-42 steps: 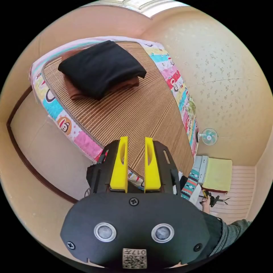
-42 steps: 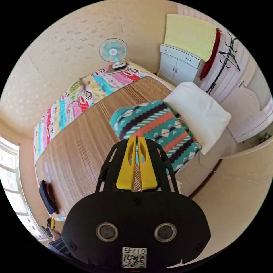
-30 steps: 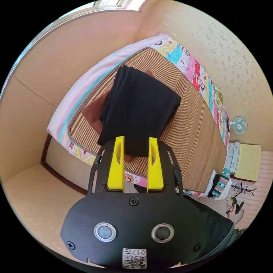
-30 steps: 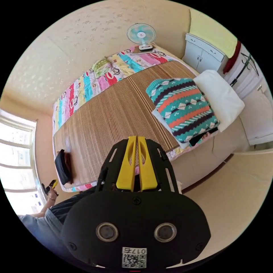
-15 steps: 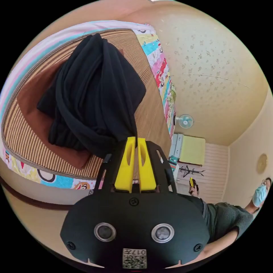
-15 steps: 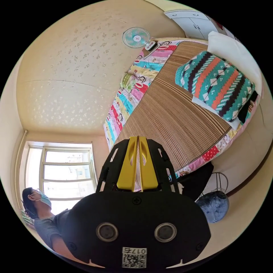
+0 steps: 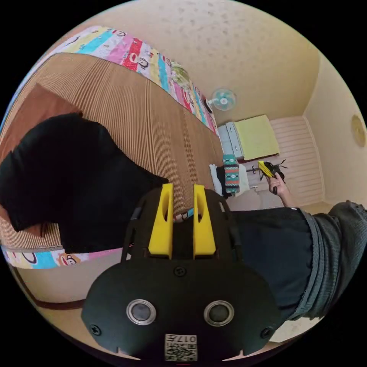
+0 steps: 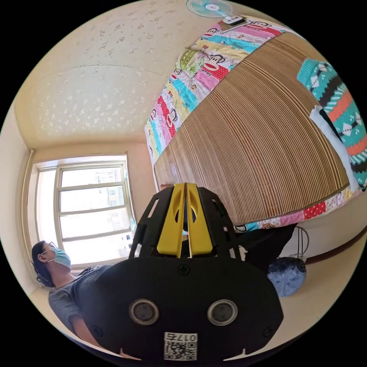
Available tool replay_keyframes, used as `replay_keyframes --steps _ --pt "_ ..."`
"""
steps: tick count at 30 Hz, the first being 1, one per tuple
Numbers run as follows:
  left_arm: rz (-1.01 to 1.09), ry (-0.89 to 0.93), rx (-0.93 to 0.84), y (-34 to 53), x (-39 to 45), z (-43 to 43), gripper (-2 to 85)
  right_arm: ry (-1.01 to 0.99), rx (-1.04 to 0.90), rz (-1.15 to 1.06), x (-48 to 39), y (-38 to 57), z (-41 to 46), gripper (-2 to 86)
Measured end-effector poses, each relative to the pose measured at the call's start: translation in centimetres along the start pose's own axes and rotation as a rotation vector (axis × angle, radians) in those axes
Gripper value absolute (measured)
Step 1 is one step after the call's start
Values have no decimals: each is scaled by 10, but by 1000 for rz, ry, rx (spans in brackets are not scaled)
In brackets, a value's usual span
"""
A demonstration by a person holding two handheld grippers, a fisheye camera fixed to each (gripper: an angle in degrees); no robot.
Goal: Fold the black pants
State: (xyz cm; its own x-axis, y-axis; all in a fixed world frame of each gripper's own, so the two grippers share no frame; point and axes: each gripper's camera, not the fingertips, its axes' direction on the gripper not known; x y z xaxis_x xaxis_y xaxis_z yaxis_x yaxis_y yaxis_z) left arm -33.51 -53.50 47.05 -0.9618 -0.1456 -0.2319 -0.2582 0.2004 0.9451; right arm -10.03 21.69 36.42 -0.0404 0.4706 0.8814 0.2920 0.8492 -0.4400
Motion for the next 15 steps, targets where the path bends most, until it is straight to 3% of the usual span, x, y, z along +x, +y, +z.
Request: replay_keyframes --steps 2,5,9,13,15 --pt "-271 -71 298 43 -49 -47 98 23 -5 10 9 -3 -2 2" --pt "-559 -212 534 90 -99 -86 145 -3 16 49 31 -7 -7 2" --pt "-660 -227 610 91 -153 -94 171 -132 39 82 60 -20 -3 3" --pt "-844 -197 542 70 -199 -64 117 -193 -5 50 62 -39 14 4" --pt "-754 -165 552 59 -186 -58 62 -166 -78 -21 46 -52 32 6"
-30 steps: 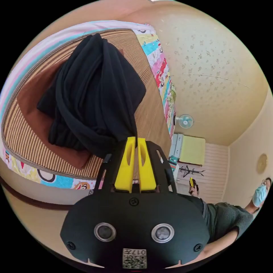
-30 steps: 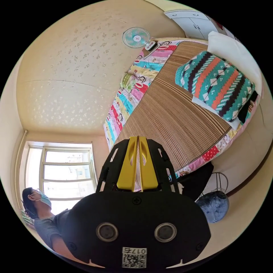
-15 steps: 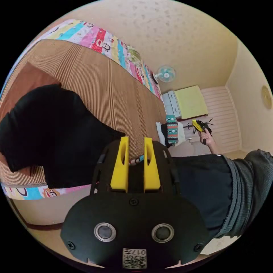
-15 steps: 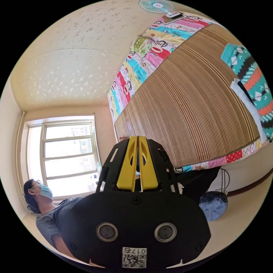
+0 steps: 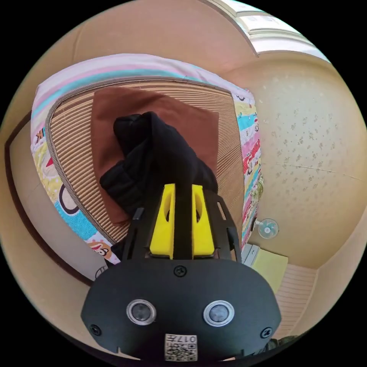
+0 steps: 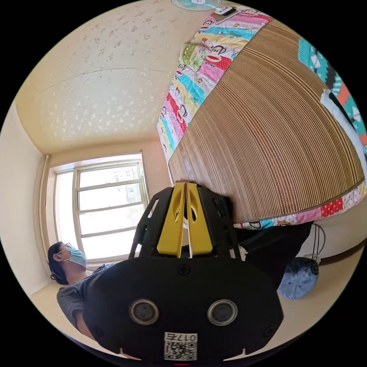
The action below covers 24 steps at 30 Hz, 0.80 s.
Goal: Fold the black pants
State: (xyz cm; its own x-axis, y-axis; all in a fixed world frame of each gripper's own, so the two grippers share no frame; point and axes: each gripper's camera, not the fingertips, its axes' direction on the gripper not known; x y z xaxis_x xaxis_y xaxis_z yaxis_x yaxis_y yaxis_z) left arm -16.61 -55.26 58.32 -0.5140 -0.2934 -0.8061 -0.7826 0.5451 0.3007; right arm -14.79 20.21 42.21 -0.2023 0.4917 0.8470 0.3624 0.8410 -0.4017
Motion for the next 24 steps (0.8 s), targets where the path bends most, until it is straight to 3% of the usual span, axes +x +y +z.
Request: replay_keyframes --steps 2,4,9,11,14,18,21,24 --pt "245 182 -56 23 46 1 51 75 -86 -65 -17 -10 21 9" --pt "463 204 -148 59 92 4 48 148 -168 -150 -38 -18 49 15" --pt "873 246 -456 201 192 47 23 152 -454 -453 -127 -30 163 71" --pt "1146 197 -596 281 240 67 12 169 -527 -555 -162 -31 201 92" --pt "1463 121 -702 374 286 79 3 332 -681 -602 -191 -40 268 140" --pt "1674 101 -787 465 303 95 -7 448 -942 -481 -141 -53 350 171" --pt "1718 103 -800 519 296 109 -9 375 -1230 -327 -71 -34 396 171" --pt "1727 55 -836 561 277 129 -10 367 -1283 -420 -49 -5 400 102"
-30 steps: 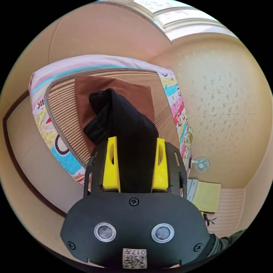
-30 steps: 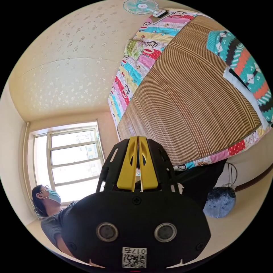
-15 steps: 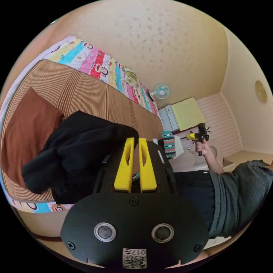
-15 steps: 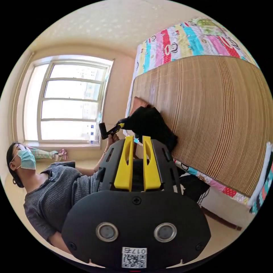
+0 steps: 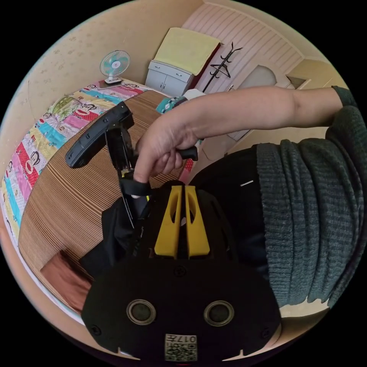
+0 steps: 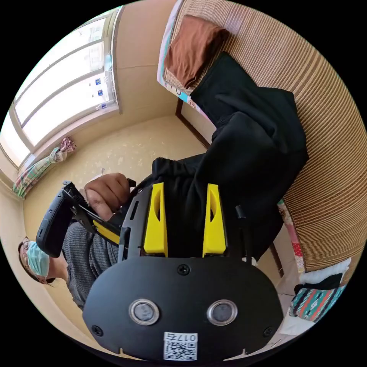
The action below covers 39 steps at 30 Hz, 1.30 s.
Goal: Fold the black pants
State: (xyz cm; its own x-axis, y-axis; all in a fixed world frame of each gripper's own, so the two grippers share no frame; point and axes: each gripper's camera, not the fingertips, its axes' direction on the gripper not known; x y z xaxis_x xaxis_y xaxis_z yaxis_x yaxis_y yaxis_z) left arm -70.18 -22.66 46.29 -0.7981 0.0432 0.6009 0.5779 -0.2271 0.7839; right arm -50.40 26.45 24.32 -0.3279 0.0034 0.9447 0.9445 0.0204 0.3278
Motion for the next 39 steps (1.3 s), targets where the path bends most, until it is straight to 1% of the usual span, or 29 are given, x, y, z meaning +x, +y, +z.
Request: replay_keyframes --steps 2,4,6,7,9,11,13,15,16,17,18,20,21,23,26,28,30,31,34,36,37,38,39 --pt "-2 7 -3 4 20 26 -10 117 25 -38 -7 11 8 60" --pt "-24 -5 19 10 30 37 -10 148 103 -75 -15 29 1 42" --pt "-53 -23 65 16 37 38 -10 137 265 -126 -29 62 -27 32" --pt "-72 -42 102 19 41 34 -9 130 314 -142 -33 72 -36 30" --pt "-84 -70 175 22 47 23 -9 91 492 -216 -52 116 -69 26" --pt "-103 -98 291 23 54 5 -7 52 604 -285 -67 149 -87 23" --pt "-94 -107 370 21 62 -7 -3 23 695 -383 -87 183 -102 22" --pt "-74 -142 429 19 72 -18 4 73 808 -519 -122 233 -116 21" --pt "-61 -158 483 21 79 -25 15 96 838 -548 -131 246 -119 21" --pt "-52 -145 559 27 83 -34 30 134 895 -599 -149 272 -124 20" --pt "-50 -126 599 31 84 -38 31 155 954 -638 -163 297 -130 20" --pt "-46 -10 769 54 78 -49 31 146 1027 -684 -178 330 -141 20" --pt "-52 18 808 61 75 -50 29 137 1070 -725 -187 351 -149 20" --pt "-148 110 899 88 50 -42 38 121 1116 -808 -201 381 -160 21" --pt "-329 210 932 119 7 -17 51 79 1179 -954 -224 427 -174 21" --pt "-423 234 934 133 -10 1 86 25 1195 -1040 -234 449 -185 21" --pt "-511 165 876 136 -19 16 99 -62 1183 -1159 -242 471 -198 21" --pt "-535 121 823 131 -21 26 94 -79 1181 -1184 -244 476 -201 21" --pt "-491 90 788 110 -17 45 95 -124 1176 -1300 -252 498 -208 21" --pt "-450 35 743 92 -12 55 121 -170 1195 -1368 -250 512 -213 20" --pt "-416 -36 684 79 -6 61 154 -194 1203 -1382 -247 516 -216 20" --pt "-378 -109 613 67 0 67 160 -253 1220 -1409 -239 522 -222 19" --pt "-353 -135 577 62 2 71 164 -328 1237 -1439 -228 529 -229 19"
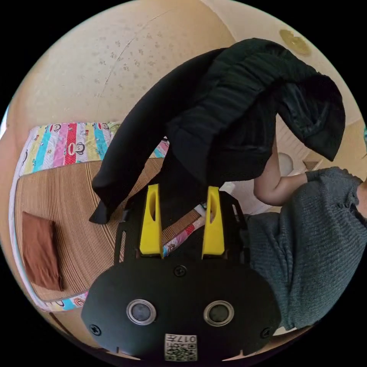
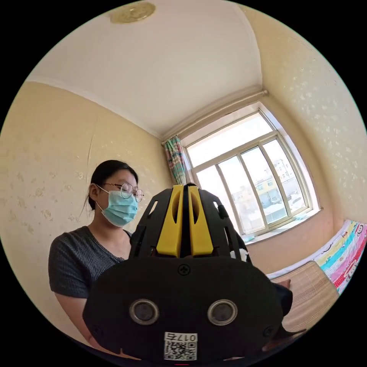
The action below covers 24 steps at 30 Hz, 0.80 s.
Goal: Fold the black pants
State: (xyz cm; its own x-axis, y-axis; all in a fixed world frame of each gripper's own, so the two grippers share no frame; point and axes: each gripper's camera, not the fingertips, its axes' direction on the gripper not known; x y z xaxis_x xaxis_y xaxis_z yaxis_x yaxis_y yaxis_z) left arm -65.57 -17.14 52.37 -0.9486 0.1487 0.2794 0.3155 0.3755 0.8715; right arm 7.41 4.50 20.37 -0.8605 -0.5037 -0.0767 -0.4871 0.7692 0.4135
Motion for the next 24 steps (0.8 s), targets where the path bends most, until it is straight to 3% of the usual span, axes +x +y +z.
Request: replay_keyframes --steps 3,6,8,10,13,15,20,24 --pt "64 -65 -63 0 10 16 169 -177 185 30 10 1 -39 18" --pt "155 -175 82 4 36 8 171 -382 340 66 31 11 -65 18" --pt "268 -293 255 5 67 -4 167 -405 362 70 35 15 -74 18" --pt "347 -390 309 -1 86 -2 161 -396 378 94 39 23 -77 18" --pt "415 -509 238 -23 94 25 169 -442 386 138 51 33 -74 18" --pt "424 -449 258 -27 91 26 169 -425 353 175 58 34 -73 19" --pt "333 -29 496 -31 56 -23 118 -345 333 219 66 45 -91 20" --pt "353 104 554 -39 46 -42 63 -264 385 279 83 79 -115 20"
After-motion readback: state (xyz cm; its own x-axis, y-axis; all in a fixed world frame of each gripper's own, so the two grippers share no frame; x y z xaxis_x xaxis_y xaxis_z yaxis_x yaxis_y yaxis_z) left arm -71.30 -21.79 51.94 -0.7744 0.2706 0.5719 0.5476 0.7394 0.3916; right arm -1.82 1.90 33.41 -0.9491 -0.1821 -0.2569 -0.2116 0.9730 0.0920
